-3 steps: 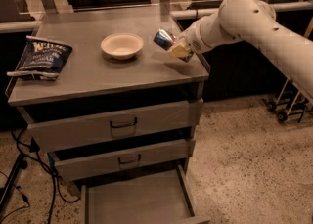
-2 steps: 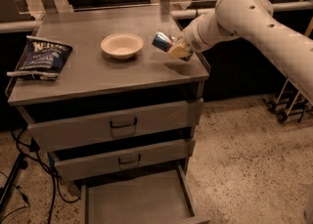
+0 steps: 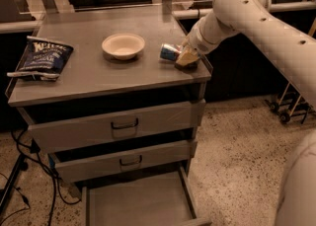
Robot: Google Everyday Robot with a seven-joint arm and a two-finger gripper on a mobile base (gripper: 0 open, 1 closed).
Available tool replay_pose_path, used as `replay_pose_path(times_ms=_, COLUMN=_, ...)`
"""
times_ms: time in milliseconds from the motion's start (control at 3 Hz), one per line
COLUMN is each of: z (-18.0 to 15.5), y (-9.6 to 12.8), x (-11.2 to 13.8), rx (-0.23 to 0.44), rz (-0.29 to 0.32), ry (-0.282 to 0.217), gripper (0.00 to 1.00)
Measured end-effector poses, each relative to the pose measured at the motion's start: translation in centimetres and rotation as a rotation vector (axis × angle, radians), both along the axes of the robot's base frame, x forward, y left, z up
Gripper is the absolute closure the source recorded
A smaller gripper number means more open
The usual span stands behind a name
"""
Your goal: Pick redbull can from bottom drawer and place on counter
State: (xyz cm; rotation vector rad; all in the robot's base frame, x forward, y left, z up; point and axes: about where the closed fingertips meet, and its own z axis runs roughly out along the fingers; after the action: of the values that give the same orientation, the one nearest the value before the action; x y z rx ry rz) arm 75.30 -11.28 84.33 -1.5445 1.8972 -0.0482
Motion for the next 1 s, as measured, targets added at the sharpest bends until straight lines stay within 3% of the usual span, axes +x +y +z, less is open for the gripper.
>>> replay_pose_path(times_ms=333, z=-1.24, y=0.39, x=-0.31, rx=-0.062, rz=0.056, ry=0.031, gripper=1.00)
replay_pose_path(times_ms=667, z=-0.89, y=0.42, x=-0.32, rx=-0.063, rz=0.058, ry=0.032, gripper=1.00)
replay_pose_path(times_ms=1000, z=-0.89, y=0.42, x=-0.32, rx=-0.063, rz=0.058, ry=0.032, gripper=0.84)
